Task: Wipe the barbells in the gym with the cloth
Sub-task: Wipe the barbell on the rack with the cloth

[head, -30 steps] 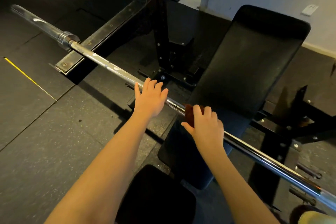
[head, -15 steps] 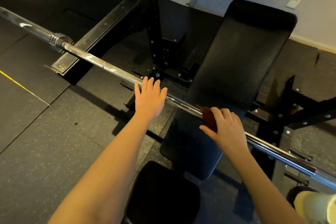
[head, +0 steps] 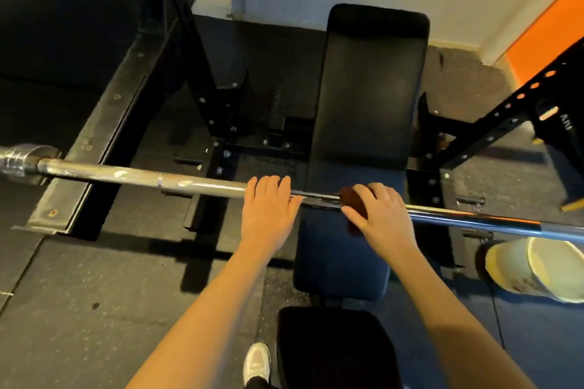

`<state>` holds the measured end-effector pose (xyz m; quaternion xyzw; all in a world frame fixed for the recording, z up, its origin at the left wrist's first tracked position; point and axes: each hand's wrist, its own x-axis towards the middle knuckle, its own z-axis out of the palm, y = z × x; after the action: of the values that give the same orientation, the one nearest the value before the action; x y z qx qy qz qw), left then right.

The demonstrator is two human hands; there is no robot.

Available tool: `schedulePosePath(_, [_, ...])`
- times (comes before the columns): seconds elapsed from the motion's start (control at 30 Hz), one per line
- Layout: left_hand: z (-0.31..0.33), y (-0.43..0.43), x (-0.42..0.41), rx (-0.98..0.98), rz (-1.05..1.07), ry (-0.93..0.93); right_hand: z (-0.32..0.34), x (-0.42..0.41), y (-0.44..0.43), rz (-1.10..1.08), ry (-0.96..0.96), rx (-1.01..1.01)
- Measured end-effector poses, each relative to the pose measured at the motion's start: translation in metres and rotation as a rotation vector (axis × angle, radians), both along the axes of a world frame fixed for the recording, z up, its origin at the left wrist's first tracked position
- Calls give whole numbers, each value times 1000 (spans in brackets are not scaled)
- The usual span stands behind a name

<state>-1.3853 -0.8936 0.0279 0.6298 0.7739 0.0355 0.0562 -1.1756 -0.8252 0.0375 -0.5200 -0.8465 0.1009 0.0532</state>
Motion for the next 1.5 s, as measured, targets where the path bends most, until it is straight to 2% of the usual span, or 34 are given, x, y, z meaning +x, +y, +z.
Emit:
schedulePosePath(0.1, [2, 0, -14, -33, -114, -4, 2, 18, -3, -245, 24, 20])
schedulePosePath(0.2, [2, 1, -19, -7, -158, -9, 2, -19, -10, -447, 96, 39])
schedulePosePath(0.3, [1, 3, -20, 33, -162, -37, 2, -63, -21, -230, 103, -45])
schedulePosePath(0.4, [2, 4, -21, 32, -176, -40, 4, -52, -17, -87, 64, -87])
schedulePosePath(0.47, [3, 4, -21, 29, -168, -39, 2, -23, -10, -158, 34, -18])
schedulePosePath(0.53, [5, 4, -20, 7, -150, -48, -2, 2, -6, -357, 44, 69])
schedulePosePath(0.63, [5, 5, -18, -24, -155, -19, -9, -30, -14, -618, 115, 134])
schedulePosePath(0.67, [5, 6, -18, -20, -152, -13, -10, -52, -18, -590, 139, 142])
schedulePosePath(0.73, [3, 6, -19, 1, -157, 9, -10, -83, -31, -345, 165, 129])
schedulePosePath(0.8, [3, 6, -21, 20, -181, 49, -7, -77, -32, -128, 164, 111])
schedulePosePath(0.83, [5, 6, -22, 7, -196, 51, -7, -62, -26, -95, 152, 94])
schedulePosePath(0.9, [7, 7, -22, -28, -211, 39, -11, -21, -12, -174, 89, 111])
schedulePosePath(0.97, [9, 8, -22, -43, -212, 42, -13, 11, -7, -376, 58, 154])
schedulePosePath(1.07, [9, 8, -21, -51, -202, 61, -13, -20, -16, -619, 72, 215])
schedulePosePath(1.1, [10, 8, -21, -54, -203, 62, -13, -41, -21, -597, 90, 230])
schedulePosePath(1.17, [11, 8, -20, -57, -206, 55, -15, -68, -34, -379, 111, 211])
schedulePosePath(1.27, [7, 9, -21, -41, -197, 50, -15, -46, -34, -152, 84, 175])
schedulePosePath(1.4, [2, 9, -22, 15, -199, 52, -12, 16, -12, -342, 9, 149])
schedulePosePath(1.5, [5, 11, -23, 18, -220, 34, -14, 8, -8, -603, 78, 185])
